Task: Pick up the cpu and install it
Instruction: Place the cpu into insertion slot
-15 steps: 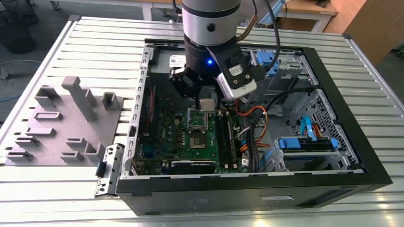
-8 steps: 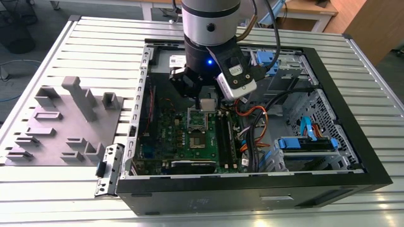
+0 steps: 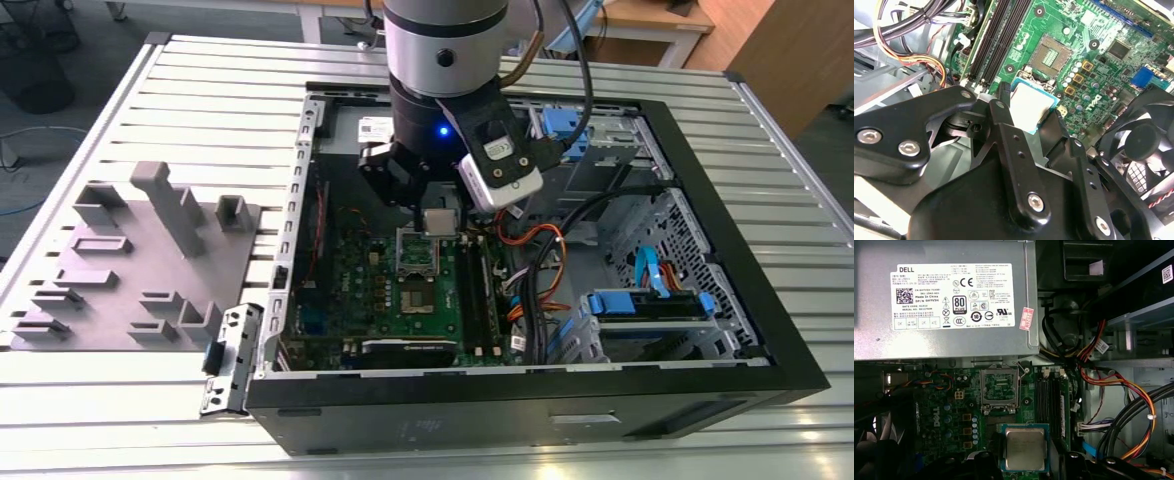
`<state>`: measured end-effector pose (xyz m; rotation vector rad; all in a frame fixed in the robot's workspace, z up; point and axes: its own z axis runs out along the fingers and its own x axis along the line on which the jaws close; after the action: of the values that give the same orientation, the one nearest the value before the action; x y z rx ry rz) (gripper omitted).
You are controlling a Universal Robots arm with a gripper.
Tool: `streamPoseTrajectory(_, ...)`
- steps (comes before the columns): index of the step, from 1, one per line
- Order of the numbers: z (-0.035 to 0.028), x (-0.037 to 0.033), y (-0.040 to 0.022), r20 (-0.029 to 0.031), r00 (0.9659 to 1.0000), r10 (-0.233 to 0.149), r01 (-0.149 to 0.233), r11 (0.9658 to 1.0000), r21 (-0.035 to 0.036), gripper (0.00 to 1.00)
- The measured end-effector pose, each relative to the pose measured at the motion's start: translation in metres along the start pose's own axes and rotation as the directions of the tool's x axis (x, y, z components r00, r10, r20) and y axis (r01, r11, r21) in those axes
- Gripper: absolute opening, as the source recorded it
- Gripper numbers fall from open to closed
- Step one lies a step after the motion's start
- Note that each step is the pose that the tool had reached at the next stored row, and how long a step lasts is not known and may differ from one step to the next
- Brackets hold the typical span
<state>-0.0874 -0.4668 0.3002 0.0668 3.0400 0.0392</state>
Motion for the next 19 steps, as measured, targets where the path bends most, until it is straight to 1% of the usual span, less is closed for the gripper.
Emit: streamPoseTrajectory(19,0.0000,0.0000,0.0000,0.0098,0.9999,0.003,-0.003,1.0000,0.0012,0.47)
